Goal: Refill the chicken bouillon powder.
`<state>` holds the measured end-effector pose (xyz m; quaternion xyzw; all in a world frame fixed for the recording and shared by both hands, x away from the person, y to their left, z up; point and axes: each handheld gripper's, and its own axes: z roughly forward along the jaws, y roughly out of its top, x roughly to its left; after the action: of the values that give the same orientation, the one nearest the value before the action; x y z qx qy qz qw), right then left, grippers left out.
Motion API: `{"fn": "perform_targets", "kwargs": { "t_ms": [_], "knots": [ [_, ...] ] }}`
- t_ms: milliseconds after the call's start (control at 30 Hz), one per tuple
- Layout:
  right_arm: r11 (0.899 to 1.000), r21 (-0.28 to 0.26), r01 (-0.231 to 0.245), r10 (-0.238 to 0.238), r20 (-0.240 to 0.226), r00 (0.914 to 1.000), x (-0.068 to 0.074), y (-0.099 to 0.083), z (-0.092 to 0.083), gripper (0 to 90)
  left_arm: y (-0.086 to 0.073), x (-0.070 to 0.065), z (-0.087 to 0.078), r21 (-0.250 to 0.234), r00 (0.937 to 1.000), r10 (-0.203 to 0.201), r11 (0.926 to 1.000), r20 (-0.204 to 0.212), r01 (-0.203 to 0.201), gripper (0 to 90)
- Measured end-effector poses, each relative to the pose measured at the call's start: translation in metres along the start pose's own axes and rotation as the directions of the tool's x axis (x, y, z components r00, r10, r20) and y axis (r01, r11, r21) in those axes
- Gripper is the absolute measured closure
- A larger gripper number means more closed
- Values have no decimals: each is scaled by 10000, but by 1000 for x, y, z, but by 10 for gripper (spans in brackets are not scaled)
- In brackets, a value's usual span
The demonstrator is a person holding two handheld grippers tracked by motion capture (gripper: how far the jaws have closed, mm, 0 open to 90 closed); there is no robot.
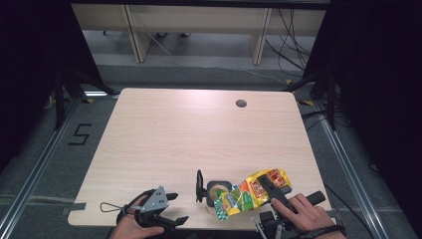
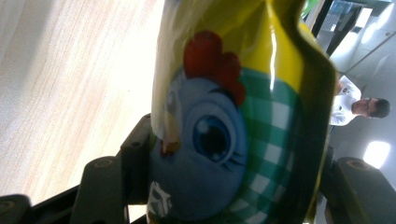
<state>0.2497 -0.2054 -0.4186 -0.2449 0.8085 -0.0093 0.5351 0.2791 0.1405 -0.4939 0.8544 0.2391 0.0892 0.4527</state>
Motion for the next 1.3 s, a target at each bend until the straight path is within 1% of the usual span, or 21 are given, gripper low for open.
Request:
{"fn": "perform_targets", "kwargs": {
  "t_ms": [100, 200, 333, 367, 400, 533, 600, 933, 967, 1000, 1067, 1100, 1133, 1167, 1233, 1267, 1300],
  "knots": [
    [10000, 49, 75, -75, -29, 10000, -1, 0, 0, 389, 0, 0, 0, -3, 10000, -2, 10000, -1, 2, 221],
    [10000, 62, 13, -12, -108, 9999, 0, 0, 0, 389, 0, 0, 0, -1, 10000, -3, 10000, 0, 3, 221],
    [10000, 55, 81, -80, -53, 10000, -1, 0, 0, 389, 0, 0, 0, -34, 10000, -6, 10000, 48, 7, 221],
    [9999, 108, 26, -24, -122, 9999, 0, 0, 0, 389, 0, 0, 0, -34, 10000, -6, 10000, 48, 7, 221],
    [9998, 137, -147, 149, -168, 9997, 1, 0, -1, 389, 0, 0, 0, -30, 10000, 1, 10000, 43, -1, 221],
    [9996, 73, -259, 259, -112, 9996, 2, -1, 0, 389, 0, 0, 0, 0, 10000, 0, 10000, 0, 0, 221],
    [9996, 62, -272, 273, -101, 9996, 2, -1, 0, 389, 0, 0, 0, -31, 10000, -8, 10000, 52, 8, 221],
    [9996, 45, -267, 267, -103, 9996, 2, -1, 0, 389, 0, 0, 0, -27, 10000, 2, 10000, 49, -2, 221],
    [9997, 38, -256, 256, -98, 9996, 2, -1, 0, 389, 0, 0, 0, 6, 10000, 0, 10000, -6, 0, 221],
    [9988, 132, -477, 479, -187, 9987, 4, -1, 0, 389, 0, 0, 0, -1, 10000, 4, 10000, 1, -4, 221],
    [9990, 148, -428, 432, -249, 9988, 3, -1, 0, 389, 0, 0, 0, -23, 10000, 2, 10000, 44, -2, 221],
    [9993, 74, -374, 375, -86, 9993, 3, -1, 0, 389, 0, 0, 0, -22, 10000, -1, 10000, 21, 1, 221],
    [9994, 131, -324, 327, -216, 9992, 2, -1, 0, 389, 0, 0, 0, 7, 10000, 5, 10000, -11, -5, 221],
    [9997, 43, -254, 254, -166, 9995, 1, -1, 0, 389, 0, 0, 0, 4, 10000, 6, 10000, 0, -6, 221],
    [9998, 65, -186, 188, -192, 9996, 1, -1, 0, 389, 0, 0, 0, 4, 10000, 4, 10000, -2, -4, 221],
    [9999, 137, -57, 60, -221, 9997, -1, -1, 0, 389, 0, 0, 0, 71, 10000, 8, 10000, 35, -9, 221],
    [9998, 150, -101, 104, -223, 9997, 0, -1, 0, 389, 0, 0, 0, 62, 10000, 10, 10000, 28, -11, 221]
  ]
}}
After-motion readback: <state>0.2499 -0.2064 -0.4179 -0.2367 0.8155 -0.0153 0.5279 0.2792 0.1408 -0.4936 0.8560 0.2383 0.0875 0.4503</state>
